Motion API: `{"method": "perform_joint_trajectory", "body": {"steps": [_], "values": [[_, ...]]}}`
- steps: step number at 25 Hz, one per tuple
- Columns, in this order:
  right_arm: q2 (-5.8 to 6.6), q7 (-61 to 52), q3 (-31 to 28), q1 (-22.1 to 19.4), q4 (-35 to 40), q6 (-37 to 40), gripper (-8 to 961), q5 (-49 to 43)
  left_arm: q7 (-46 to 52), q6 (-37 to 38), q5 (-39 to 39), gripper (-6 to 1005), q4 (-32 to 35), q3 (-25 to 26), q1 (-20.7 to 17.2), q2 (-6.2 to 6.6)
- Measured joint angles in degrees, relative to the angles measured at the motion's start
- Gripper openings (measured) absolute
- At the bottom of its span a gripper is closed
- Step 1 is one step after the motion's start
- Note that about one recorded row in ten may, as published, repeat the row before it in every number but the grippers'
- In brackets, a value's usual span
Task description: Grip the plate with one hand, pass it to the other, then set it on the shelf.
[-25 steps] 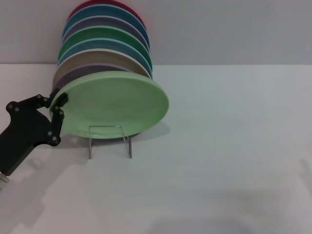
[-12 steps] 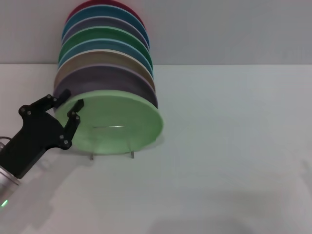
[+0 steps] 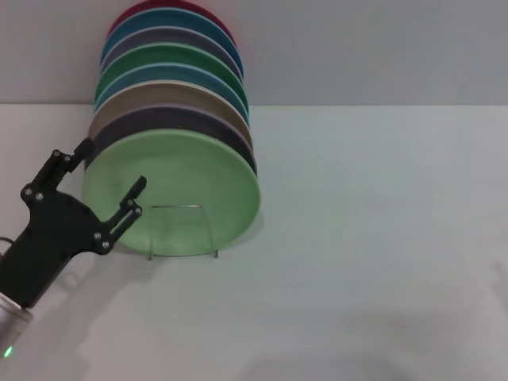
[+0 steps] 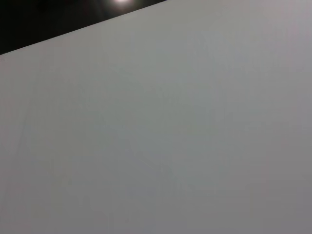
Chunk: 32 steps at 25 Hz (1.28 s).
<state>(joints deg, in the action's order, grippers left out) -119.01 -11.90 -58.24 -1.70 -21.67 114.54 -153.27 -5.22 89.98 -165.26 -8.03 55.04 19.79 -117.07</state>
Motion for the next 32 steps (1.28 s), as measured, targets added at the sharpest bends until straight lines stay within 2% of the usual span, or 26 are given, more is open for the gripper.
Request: {"method": "perform_joint_trajectory", "body": {"steps": [1,3,7,9,11,12,13,15,16,17,21,25,32], "values": [[0.0,0.1,-0.1,0.0,0.1,0.1,795,0.0,-3.0,2.1,0.0,627,-0.2,0.8,-1.2,-0.66],[0.0,0.1,-0.2,0.1,0.2,0.2,795,0.1,-4.0,2.9,0.0,723,-0.3,1.2,-1.6,-0.83],[-0.17,0.5,-1.1,0.2,1.1,0.8,795,0.5,-10.1,8.3,0.0,771,-5.1,6.8,-6.3,-1.34],[-0.28,1.4,-1.6,0.4,1.3,0.9,795,0.6,-10.5,8.6,0.0,794,-6.5,8.2,-7.3,-1.36],[-0.58,4.6,-1.6,0.6,1.9,0.8,795,0.7,-8.1,8.6,0.9,818,-8.7,15.4,-9.7,-1.53],[-0.58,4.6,-1.6,0.6,1.9,0.8,795,0.7,-8.1,8.6,0.9,818,-8.7,15.4,-9.7,-1.53],[-0.8,7.2,-1.1,0.6,2.1,0.5,795,1.5,-4.4,7.7,2.6,818,-7.6,18.9,-9.5,-1.74],[-0.84,8.5,-0.5,0.6,2.2,0.3,795,2.5,-1.5,6.8,4.5,818,-6.2,20.5,-8.9,-1.74],[-0.89,9.8,1.6,0.6,2.2,-0.3,795,6.5,1.9,5.7,6.8,818,-3.9,21.4,-7.9,-1.64],[-0.89,9.8,1.6,0.6,2.2,-0.3,795,6.5,1.9,5.7,6.8,818,-3.9,21.4,-7.9,-1.64],[-0.8,10.9,7.1,1.3,2.1,-2.6,795,16.4,4.8,3.4,9.4,818,-1.5,23.0,-6.9,-1.52],[-0.71,11.5,7.8,1.7,2.3,-4.1,795,18.2,4.7,0.3,10.2,818,-1.4,23.8,-6.4,-1.51],[-0.33,11.8,6.9,4.2,3.1,-11.9,795,21.6,4.8,-1.1,13.8,818,-1.6,23.9,-6.1,-1.65]]}}
